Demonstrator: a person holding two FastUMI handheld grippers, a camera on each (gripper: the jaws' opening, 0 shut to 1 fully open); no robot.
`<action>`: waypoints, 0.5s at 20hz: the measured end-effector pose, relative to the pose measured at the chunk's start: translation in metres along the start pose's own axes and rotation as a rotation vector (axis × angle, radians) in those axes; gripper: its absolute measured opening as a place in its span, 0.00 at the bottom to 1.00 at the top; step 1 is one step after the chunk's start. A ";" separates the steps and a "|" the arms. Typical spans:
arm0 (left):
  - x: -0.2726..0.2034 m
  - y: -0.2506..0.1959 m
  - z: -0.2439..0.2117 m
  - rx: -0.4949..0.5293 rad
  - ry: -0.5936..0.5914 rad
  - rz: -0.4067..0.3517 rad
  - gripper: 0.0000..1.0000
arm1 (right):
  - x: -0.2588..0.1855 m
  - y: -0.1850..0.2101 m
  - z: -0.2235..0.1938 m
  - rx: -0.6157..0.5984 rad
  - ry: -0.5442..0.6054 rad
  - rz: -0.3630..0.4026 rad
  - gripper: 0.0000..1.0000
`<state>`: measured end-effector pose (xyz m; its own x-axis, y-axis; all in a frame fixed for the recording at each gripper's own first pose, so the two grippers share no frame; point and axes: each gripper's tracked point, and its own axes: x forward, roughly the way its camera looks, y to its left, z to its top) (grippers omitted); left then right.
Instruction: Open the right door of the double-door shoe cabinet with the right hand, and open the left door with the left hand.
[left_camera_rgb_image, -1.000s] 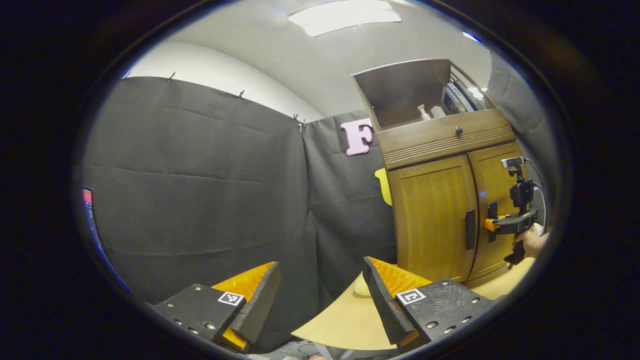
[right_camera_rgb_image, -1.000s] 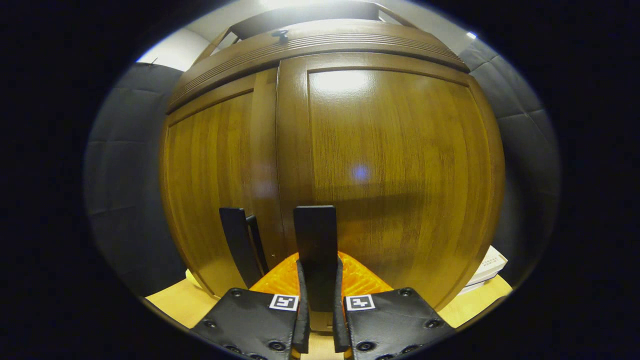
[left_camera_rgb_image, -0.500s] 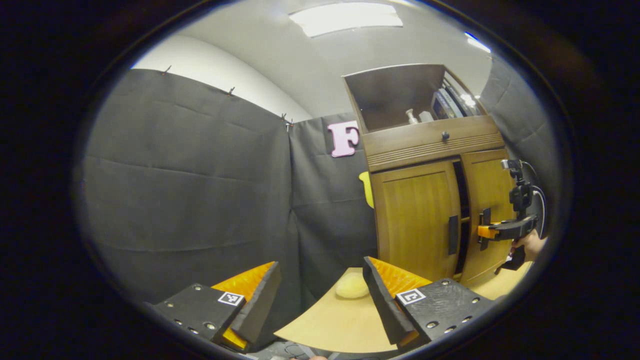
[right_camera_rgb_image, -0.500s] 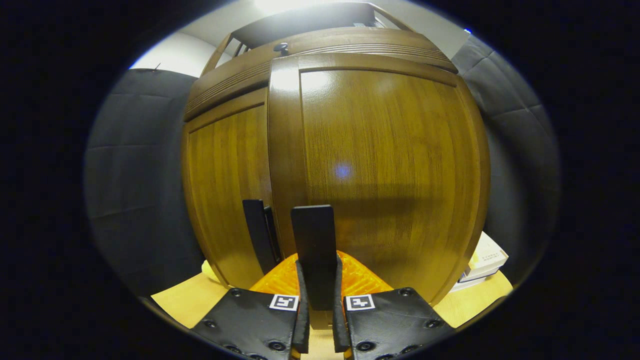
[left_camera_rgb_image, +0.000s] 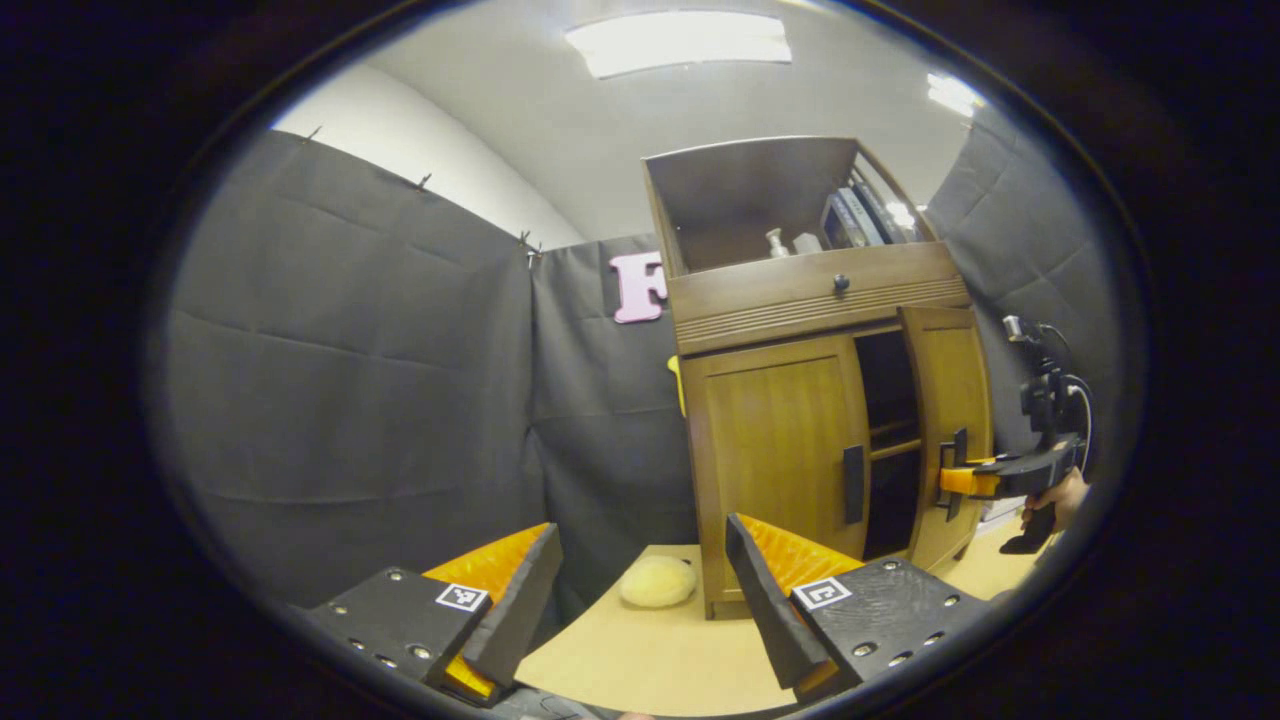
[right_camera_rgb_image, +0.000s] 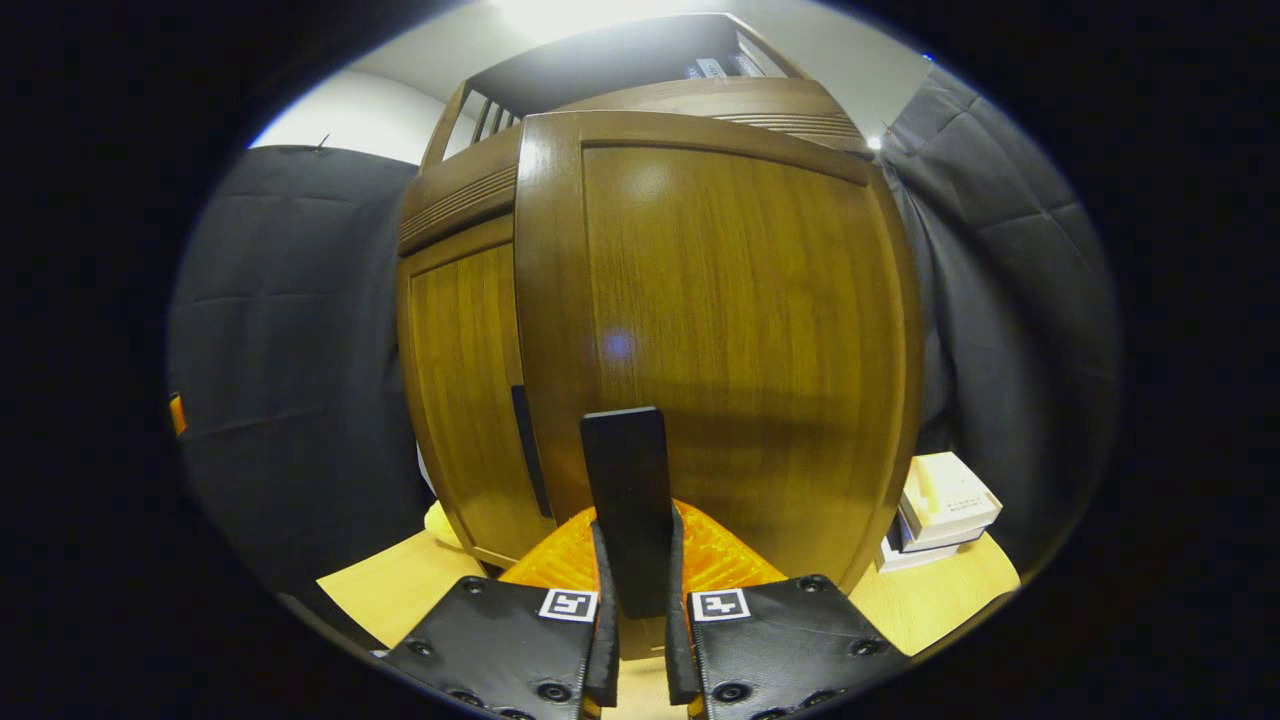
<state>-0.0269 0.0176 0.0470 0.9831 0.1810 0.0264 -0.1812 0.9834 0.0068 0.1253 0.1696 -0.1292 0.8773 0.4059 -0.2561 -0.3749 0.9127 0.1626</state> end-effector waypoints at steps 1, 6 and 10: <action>0.000 -0.001 0.002 -0.002 -0.004 -0.013 0.95 | -0.007 -0.003 0.000 -0.002 -0.003 0.000 0.20; 0.002 -0.001 0.013 -0.013 -0.013 -0.090 0.95 | -0.038 -0.019 -0.001 0.021 0.002 -0.012 0.20; 0.000 0.001 0.027 -0.022 -0.023 -0.161 0.95 | -0.061 -0.035 -0.005 0.041 0.012 -0.028 0.20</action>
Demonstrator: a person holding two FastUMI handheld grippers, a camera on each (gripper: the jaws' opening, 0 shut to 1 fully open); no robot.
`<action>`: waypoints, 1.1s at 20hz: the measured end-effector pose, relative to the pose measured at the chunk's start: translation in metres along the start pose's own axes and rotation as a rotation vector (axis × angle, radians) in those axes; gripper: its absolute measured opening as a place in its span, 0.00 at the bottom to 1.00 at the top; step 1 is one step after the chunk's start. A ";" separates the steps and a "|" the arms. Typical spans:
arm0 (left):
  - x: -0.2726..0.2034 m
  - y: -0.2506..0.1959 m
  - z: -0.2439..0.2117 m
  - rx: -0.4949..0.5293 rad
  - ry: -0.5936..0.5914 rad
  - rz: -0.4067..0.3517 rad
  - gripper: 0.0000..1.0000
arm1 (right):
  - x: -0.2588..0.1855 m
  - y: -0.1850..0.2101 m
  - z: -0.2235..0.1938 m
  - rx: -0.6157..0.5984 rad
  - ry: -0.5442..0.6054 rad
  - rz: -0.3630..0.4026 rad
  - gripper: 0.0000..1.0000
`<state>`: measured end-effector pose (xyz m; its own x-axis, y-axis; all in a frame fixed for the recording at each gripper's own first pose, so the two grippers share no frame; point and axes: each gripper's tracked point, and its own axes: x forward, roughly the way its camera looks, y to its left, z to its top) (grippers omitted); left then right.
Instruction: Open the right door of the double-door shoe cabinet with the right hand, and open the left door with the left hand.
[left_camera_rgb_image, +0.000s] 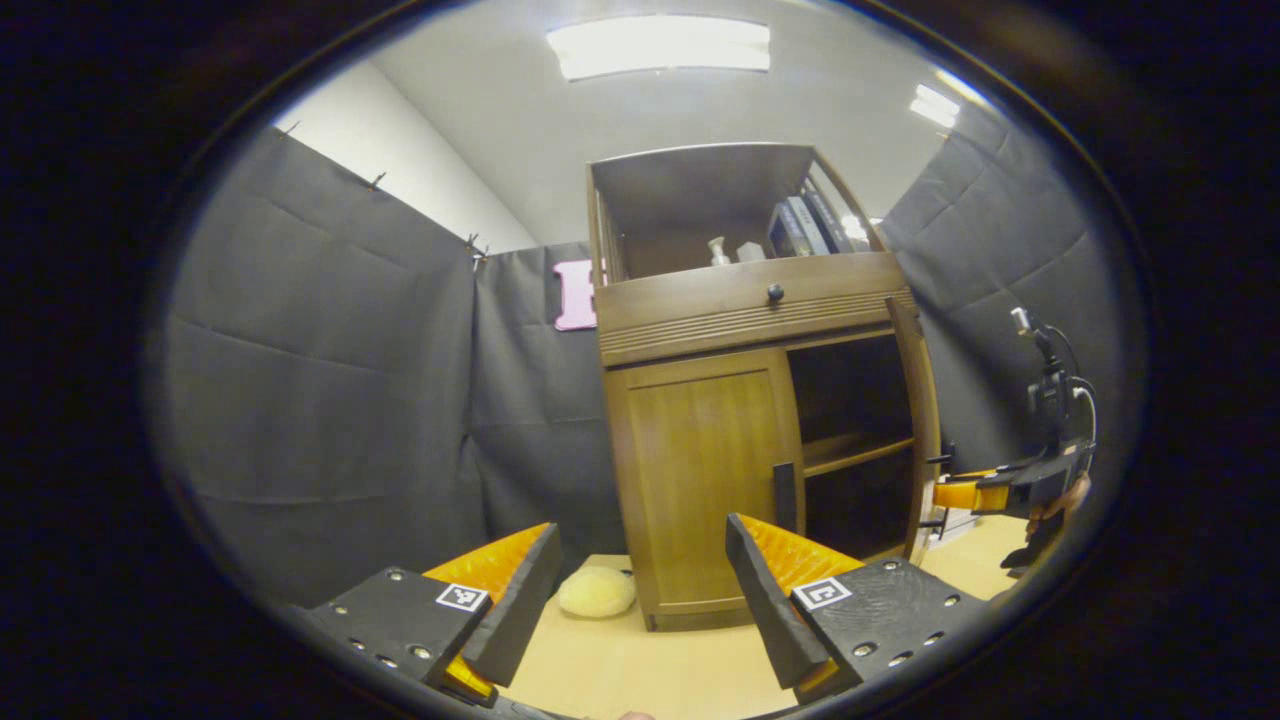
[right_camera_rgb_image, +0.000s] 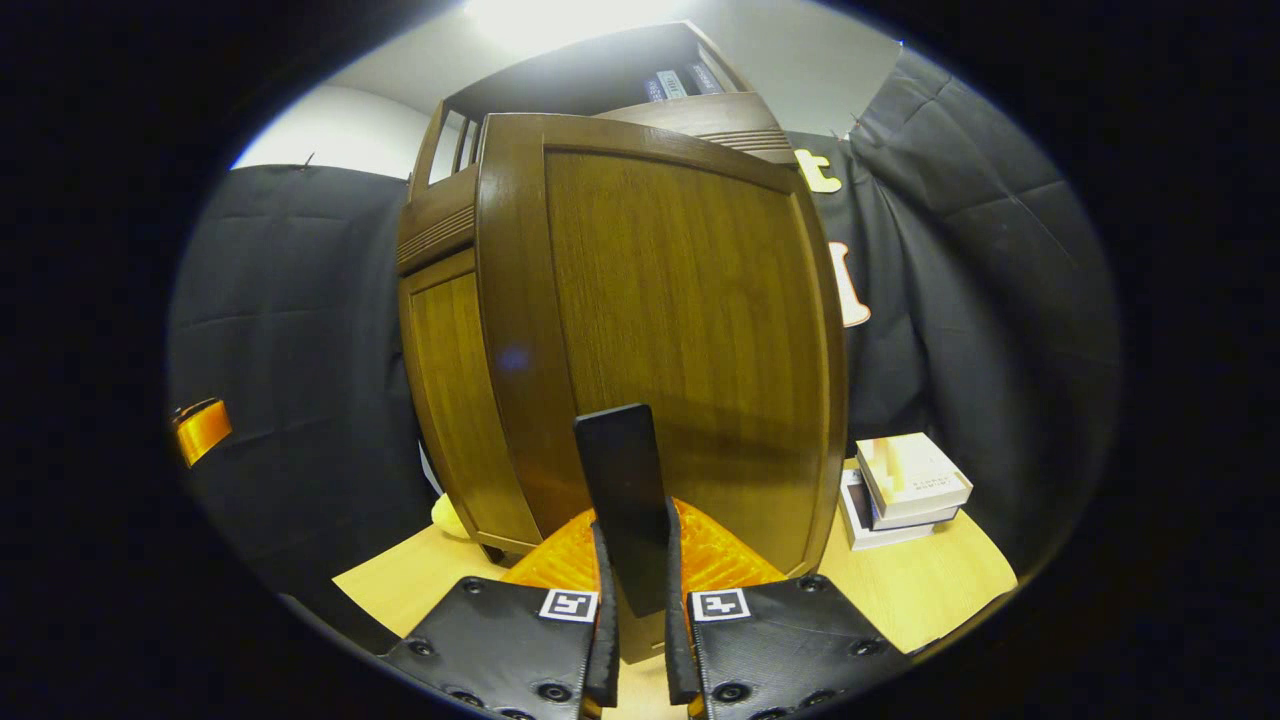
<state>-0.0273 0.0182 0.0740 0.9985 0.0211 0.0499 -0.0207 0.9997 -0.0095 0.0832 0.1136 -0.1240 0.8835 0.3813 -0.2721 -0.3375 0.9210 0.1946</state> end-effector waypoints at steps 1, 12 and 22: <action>0.001 0.000 0.002 -0.004 0.000 -0.017 0.95 | -0.004 -0.003 0.002 -0.002 -0.001 -0.004 0.17; 0.003 -0.002 0.012 -0.037 0.001 -0.135 0.95 | -0.045 -0.054 0.001 0.015 0.012 -0.063 0.20; 0.010 -0.001 0.010 -0.040 0.012 -0.168 0.94 | -0.071 -0.105 0.000 0.010 0.010 -0.146 0.19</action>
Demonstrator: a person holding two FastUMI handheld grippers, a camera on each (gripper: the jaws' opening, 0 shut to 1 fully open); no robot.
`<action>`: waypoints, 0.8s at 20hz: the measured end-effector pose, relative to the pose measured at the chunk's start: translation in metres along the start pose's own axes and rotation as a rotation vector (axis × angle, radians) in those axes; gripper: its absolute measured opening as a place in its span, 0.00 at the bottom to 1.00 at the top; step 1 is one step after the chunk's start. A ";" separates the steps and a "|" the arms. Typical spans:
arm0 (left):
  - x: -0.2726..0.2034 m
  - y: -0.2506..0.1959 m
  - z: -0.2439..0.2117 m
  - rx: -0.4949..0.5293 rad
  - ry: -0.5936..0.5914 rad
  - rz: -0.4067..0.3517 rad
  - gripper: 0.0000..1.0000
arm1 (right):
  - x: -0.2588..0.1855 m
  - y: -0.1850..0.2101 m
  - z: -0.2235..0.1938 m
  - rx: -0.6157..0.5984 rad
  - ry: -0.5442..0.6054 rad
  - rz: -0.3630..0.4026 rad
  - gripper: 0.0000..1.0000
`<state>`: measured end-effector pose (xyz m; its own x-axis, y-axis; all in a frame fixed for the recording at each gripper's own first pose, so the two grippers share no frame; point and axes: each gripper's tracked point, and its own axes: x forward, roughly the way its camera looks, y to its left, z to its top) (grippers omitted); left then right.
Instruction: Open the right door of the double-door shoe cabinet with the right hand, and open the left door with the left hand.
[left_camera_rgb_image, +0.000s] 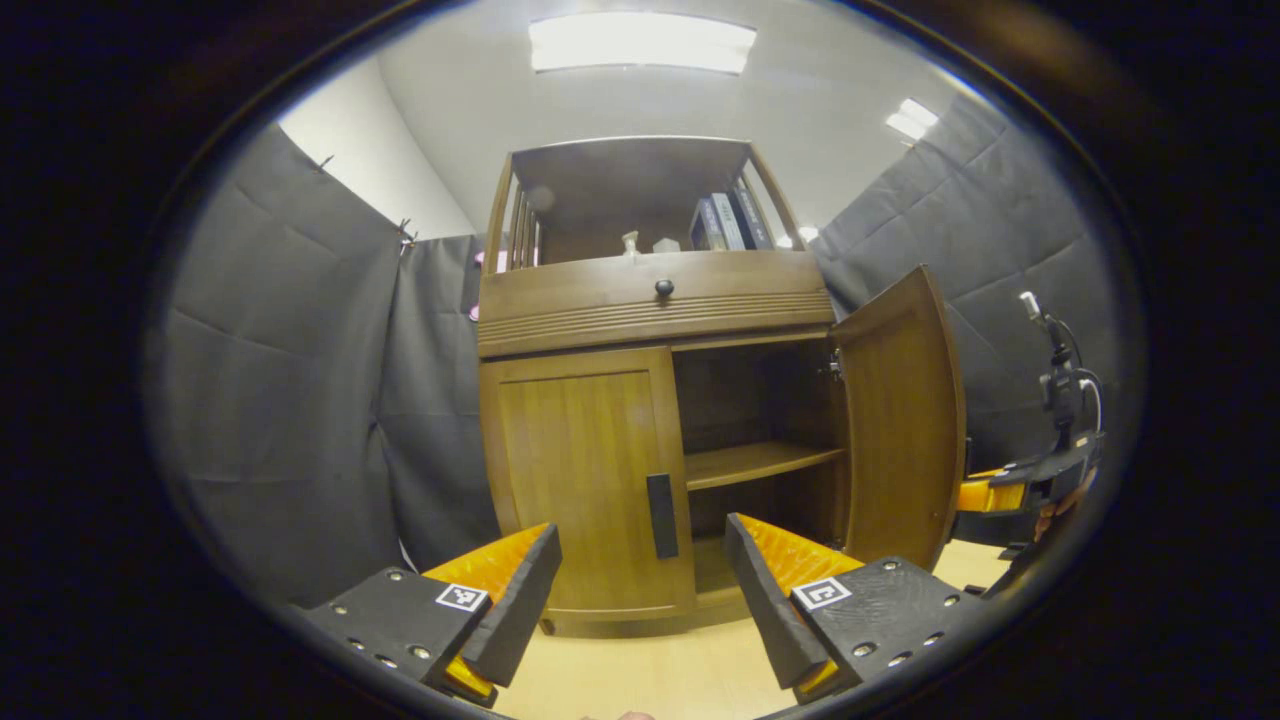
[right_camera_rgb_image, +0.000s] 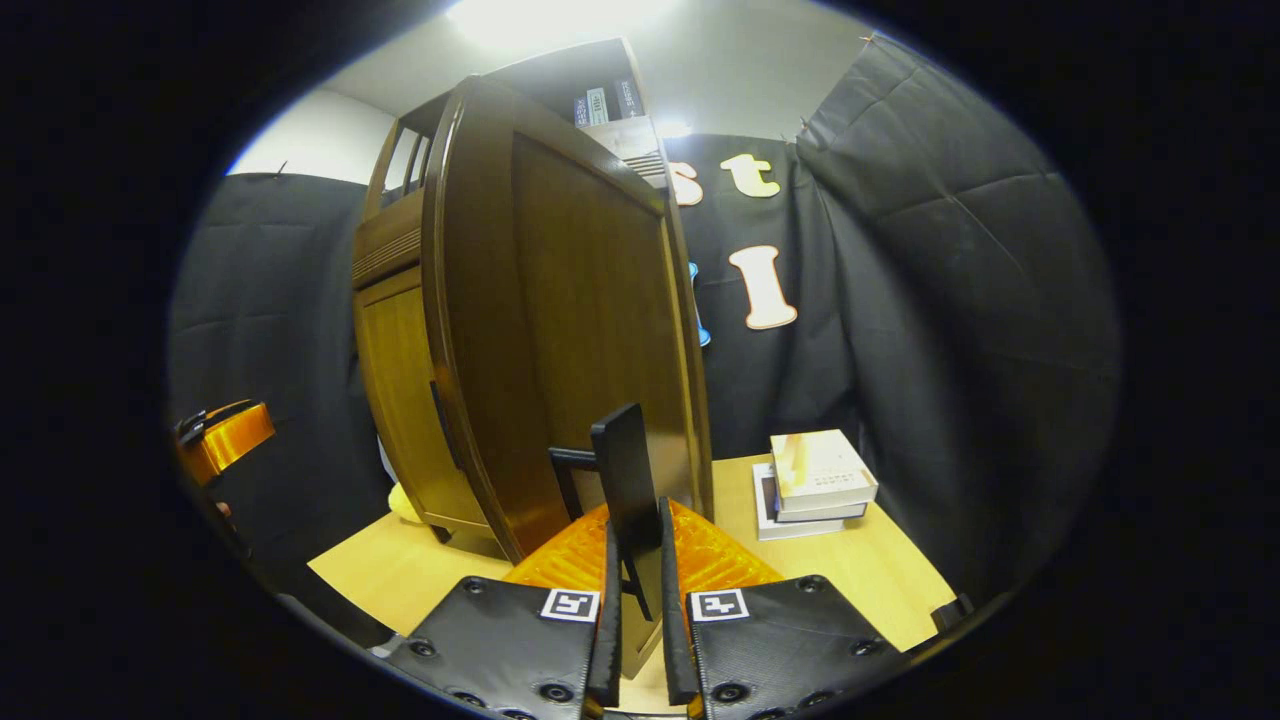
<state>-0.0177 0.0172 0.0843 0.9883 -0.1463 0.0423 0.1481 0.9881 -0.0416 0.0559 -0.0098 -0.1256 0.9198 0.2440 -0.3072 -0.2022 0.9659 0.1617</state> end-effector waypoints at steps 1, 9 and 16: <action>0.002 -0.001 0.000 0.002 -0.001 -0.002 0.95 | -0.001 -0.007 0.001 -0.001 0.000 -0.018 0.15; 0.029 -0.015 0.000 0.007 -0.002 -0.033 0.95 | -0.016 -0.051 0.004 0.000 0.007 -0.130 0.13; 0.074 -0.026 -0.017 0.001 0.025 -0.072 0.94 | -0.056 -0.068 0.019 -0.026 -0.030 -0.224 0.16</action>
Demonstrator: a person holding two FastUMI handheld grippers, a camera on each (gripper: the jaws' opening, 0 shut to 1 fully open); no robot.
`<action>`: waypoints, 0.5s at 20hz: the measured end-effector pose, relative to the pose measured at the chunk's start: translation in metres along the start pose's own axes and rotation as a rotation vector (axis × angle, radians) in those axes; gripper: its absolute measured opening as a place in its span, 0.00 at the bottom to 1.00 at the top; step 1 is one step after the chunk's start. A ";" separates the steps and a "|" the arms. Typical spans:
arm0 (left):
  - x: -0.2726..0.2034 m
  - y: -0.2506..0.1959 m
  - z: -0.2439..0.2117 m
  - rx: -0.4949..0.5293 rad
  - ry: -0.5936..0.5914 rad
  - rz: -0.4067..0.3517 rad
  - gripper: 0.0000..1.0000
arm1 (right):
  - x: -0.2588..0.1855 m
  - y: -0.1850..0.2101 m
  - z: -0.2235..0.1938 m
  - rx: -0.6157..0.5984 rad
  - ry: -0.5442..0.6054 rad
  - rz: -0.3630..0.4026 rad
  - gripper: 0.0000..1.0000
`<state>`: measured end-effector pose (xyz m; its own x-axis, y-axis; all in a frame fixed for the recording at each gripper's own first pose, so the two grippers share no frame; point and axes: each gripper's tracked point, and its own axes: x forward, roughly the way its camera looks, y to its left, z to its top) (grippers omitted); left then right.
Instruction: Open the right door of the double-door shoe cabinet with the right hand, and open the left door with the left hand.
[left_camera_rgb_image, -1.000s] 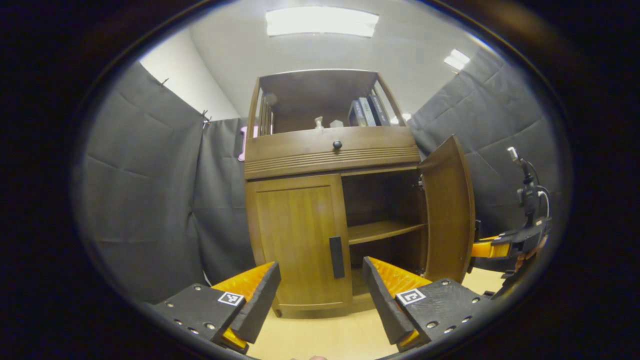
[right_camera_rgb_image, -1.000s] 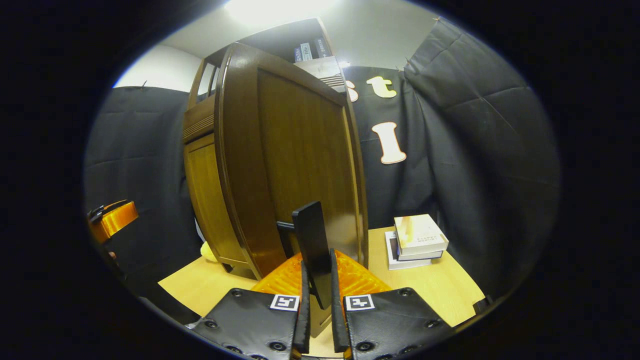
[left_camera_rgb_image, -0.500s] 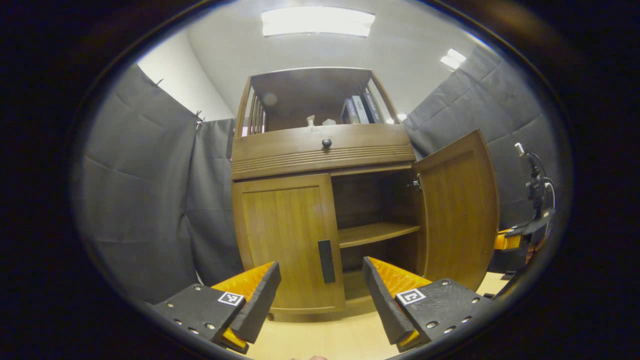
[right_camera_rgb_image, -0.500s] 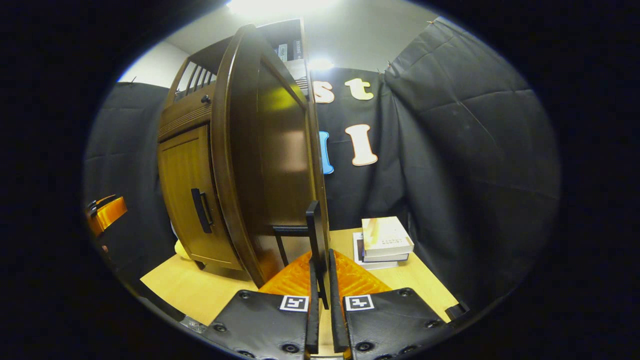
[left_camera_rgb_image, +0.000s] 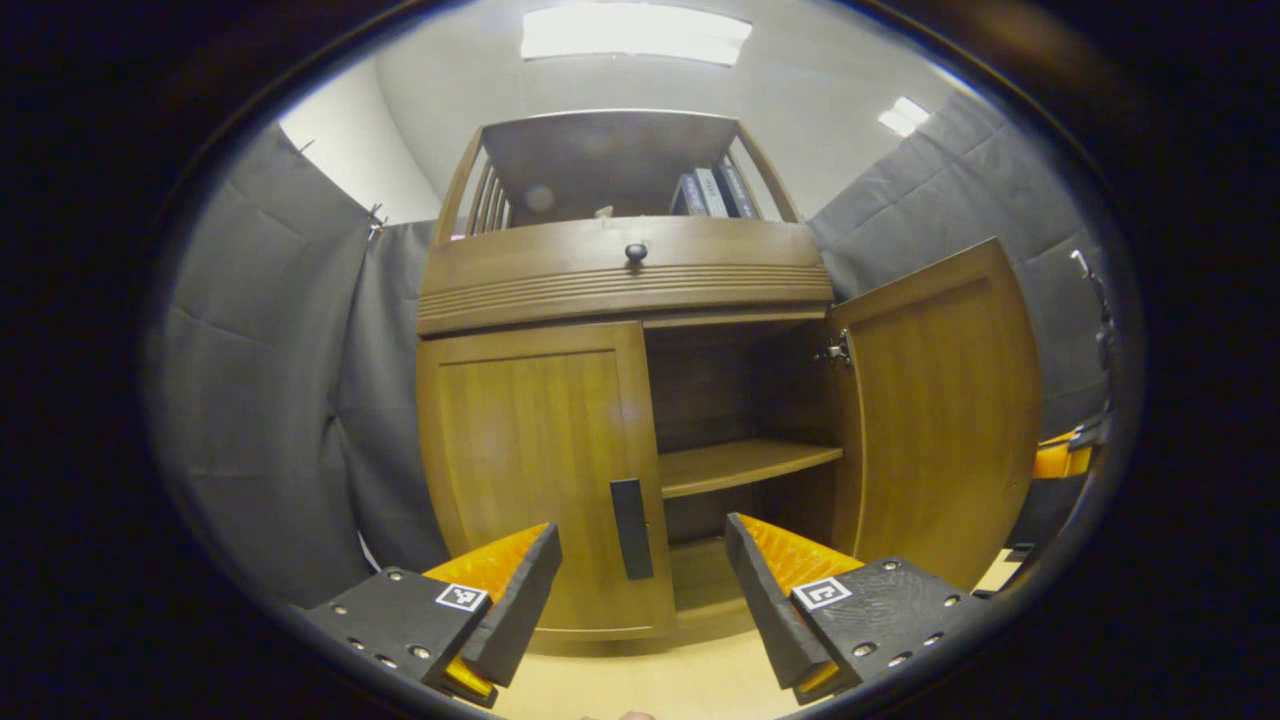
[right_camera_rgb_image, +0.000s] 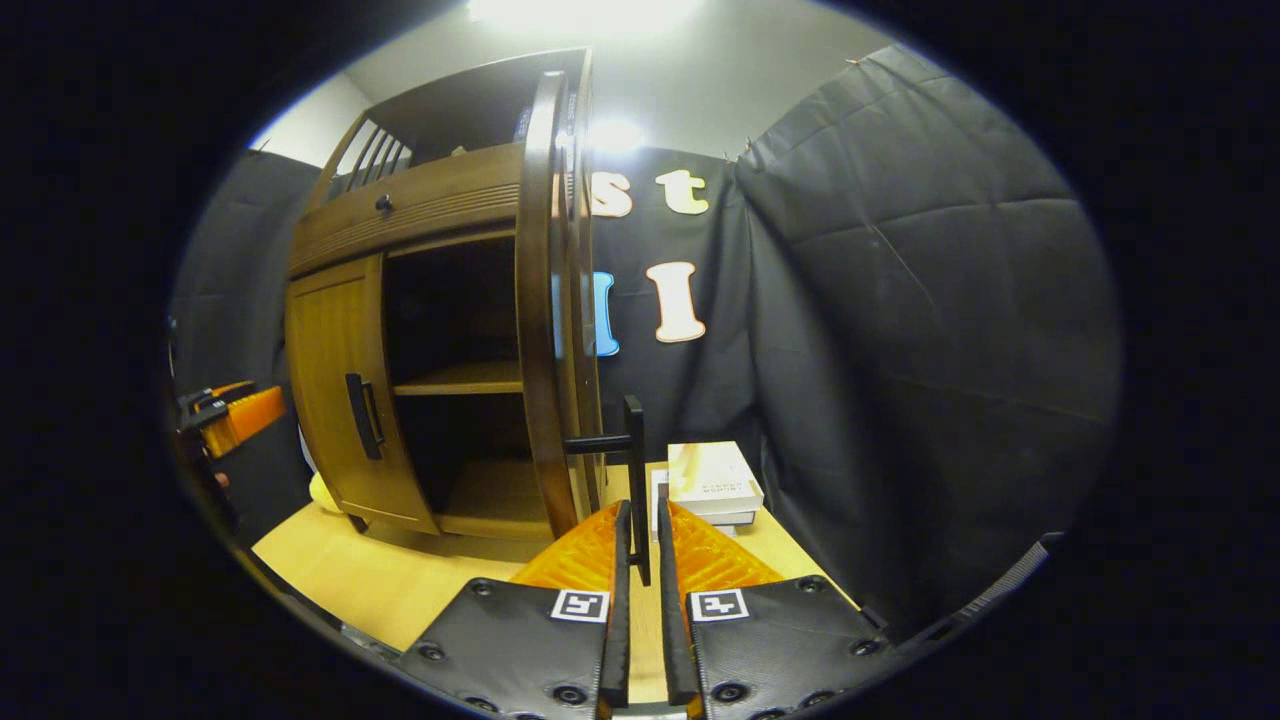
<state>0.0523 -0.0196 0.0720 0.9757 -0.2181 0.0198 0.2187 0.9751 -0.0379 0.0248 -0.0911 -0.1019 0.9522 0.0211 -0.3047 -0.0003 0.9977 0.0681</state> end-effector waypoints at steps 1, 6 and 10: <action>0.003 -0.001 -0.004 0.001 0.003 -0.004 0.94 | -0.005 -0.004 0.003 -0.001 -0.009 -0.021 0.08; 0.040 0.002 -0.017 0.000 0.021 0.002 0.95 | -0.035 -0.012 0.022 -0.036 -0.061 -0.072 0.62; 0.069 0.012 -0.032 -0.023 0.037 0.028 0.95 | -0.057 -0.019 0.029 -0.057 -0.114 -0.127 0.92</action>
<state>0.1225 -0.0242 0.0405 0.9812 -0.1923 -0.0187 0.1908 0.9797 -0.0606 -0.0208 -0.1132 -0.0583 0.9742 -0.1094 -0.1972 0.1078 0.9940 -0.0189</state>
